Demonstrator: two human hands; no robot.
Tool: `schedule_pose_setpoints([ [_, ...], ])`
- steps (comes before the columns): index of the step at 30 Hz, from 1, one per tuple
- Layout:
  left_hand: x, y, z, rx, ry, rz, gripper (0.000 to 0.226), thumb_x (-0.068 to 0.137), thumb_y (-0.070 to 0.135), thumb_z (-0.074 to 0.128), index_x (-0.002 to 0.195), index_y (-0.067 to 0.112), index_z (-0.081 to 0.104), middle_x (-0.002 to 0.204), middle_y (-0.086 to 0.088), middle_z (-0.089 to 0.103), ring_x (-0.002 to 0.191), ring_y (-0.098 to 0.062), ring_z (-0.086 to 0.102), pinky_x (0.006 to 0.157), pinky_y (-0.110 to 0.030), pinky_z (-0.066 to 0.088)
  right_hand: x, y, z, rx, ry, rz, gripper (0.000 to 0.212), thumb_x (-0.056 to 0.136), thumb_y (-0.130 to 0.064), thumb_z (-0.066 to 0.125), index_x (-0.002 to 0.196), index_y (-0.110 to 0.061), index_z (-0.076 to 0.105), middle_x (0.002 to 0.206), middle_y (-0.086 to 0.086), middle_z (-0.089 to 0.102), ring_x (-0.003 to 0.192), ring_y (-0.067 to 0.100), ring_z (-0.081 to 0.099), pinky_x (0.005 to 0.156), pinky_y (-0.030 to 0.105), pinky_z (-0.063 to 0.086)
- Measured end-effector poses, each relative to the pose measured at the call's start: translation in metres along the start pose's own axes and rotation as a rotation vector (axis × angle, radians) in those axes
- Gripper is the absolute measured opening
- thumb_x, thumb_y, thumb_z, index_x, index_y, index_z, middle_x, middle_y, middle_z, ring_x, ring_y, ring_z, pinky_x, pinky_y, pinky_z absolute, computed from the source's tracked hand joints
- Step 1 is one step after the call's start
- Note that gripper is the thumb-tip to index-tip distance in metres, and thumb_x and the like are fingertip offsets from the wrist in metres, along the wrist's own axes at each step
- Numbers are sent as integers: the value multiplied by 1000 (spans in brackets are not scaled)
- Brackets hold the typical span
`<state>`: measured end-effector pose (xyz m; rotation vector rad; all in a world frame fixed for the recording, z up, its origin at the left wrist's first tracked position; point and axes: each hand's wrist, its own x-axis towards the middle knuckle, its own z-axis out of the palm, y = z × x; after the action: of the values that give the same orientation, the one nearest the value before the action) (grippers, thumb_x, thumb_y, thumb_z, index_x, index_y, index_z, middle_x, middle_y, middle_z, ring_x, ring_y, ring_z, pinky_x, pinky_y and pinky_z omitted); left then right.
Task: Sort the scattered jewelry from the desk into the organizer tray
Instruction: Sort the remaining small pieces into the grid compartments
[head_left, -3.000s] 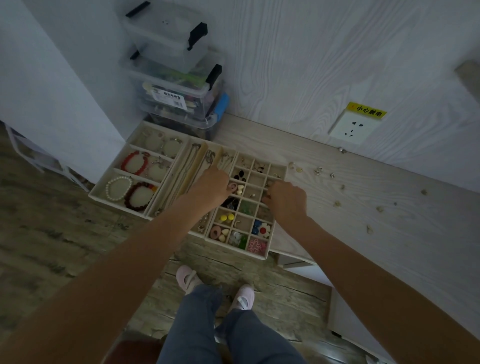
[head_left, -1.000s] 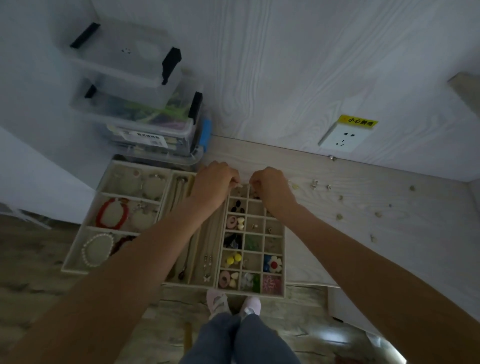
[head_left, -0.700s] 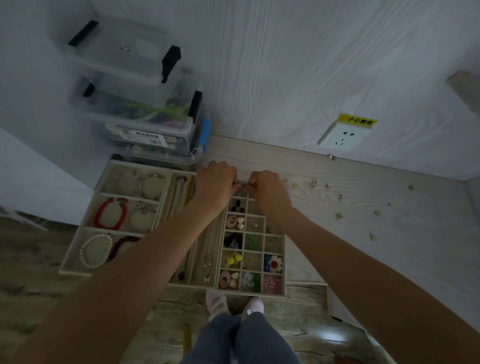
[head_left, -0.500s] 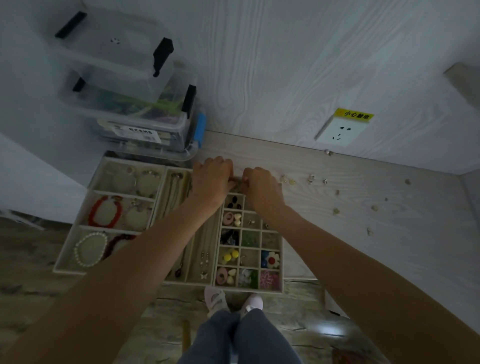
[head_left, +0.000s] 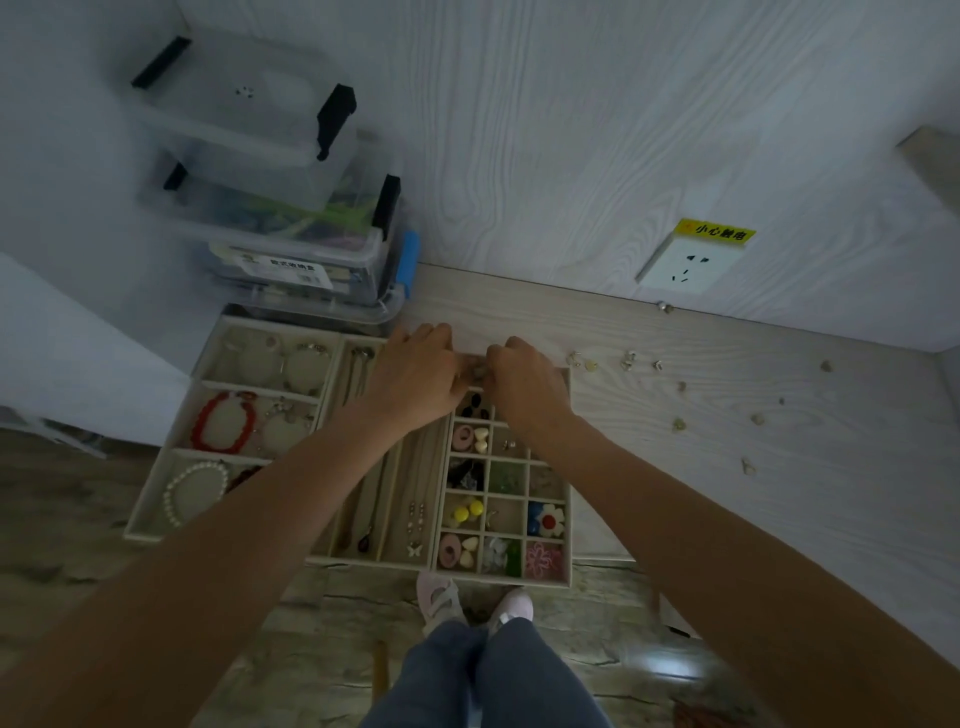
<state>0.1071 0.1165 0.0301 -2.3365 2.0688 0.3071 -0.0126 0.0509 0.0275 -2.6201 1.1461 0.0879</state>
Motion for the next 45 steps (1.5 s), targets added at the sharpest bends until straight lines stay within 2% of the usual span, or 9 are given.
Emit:
schedule_pose_setpoints([
  [8,-4,-9,2,-70,-12,-38,37,95,29,43,130,36,52,107,-4,48,105,-20,46,84,-33,31,6,-6,6,62,-29,29,14,91,-3,47,97,-3,60,98,15,57,88,30,58,63,30,37],
  [14,-3,-12,0,-106,-34,-50,38,95,24,43,130,36,53,106,-5,47,104,-21,46,85,-33,31,11,0,-2,154,-184,68,33,86,0,47,54,-10,46,60,5,43,70,20,43,59,24,32],
  [17,-3,-13,-1,-122,-46,-40,39,95,23,43,131,37,51,108,-6,46,106,-22,45,87,-34,31,10,4,-1,188,-168,55,25,89,-1,47,83,-2,71,81,12,63,81,26,58,69,26,43],
  [19,-3,-14,-2,-124,-64,-36,40,96,24,42,133,38,49,108,-6,46,106,-21,45,88,-34,31,12,5,3,208,-129,56,24,88,0,49,96,-2,72,97,14,68,91,27,62,81,32,49],
  [25,-1,-13,-10,-20,-101,9,41,97,25,38,135,38,46,112,-6,44,110,-22,42,90,-36,32,15,-1,16,152,-73,128,21,82,5,55,91,-6,70,94,11,65,86,27,64,70,32,53],
  [29,0,-12,-11,14,-122,13,42,96,24,41,136,36,46,114,-6,43,112,-23,40,91,-37,32,12,1,15,105,-69,107,23,83,6,54,90,-7,71,89,7,60,83,25,61,61,26,41],
  [32,-2,-10,-11,46,-120,16,45,94,22,44,137,34,45,117,-6,43,113,-23,40,91,-38,31,10,5,13,108,-74,69,21,87,1,53,96,-8,70,91,6,46,87,25,56,64,26,38],
  [37,-7,-5,-12,46,-145,-4,47,91,23,47,137,36,43,116,-6,42,113,-23,41,90,-38,30,5,7,13,85,-15,0,21,91,-7,54,105,-7,70,99,12,51,87,26,56,68,30,48],
  [45,-8,8,-9,74,-231,-54,54,87,24,51,138,36,39,122,-7,42,117,-25,41,95,-42,32,-10,21,11,132,-5,-71,30,92,-6,50,118,-10,65,108,13,47,99,25,49,76,28,46],
])
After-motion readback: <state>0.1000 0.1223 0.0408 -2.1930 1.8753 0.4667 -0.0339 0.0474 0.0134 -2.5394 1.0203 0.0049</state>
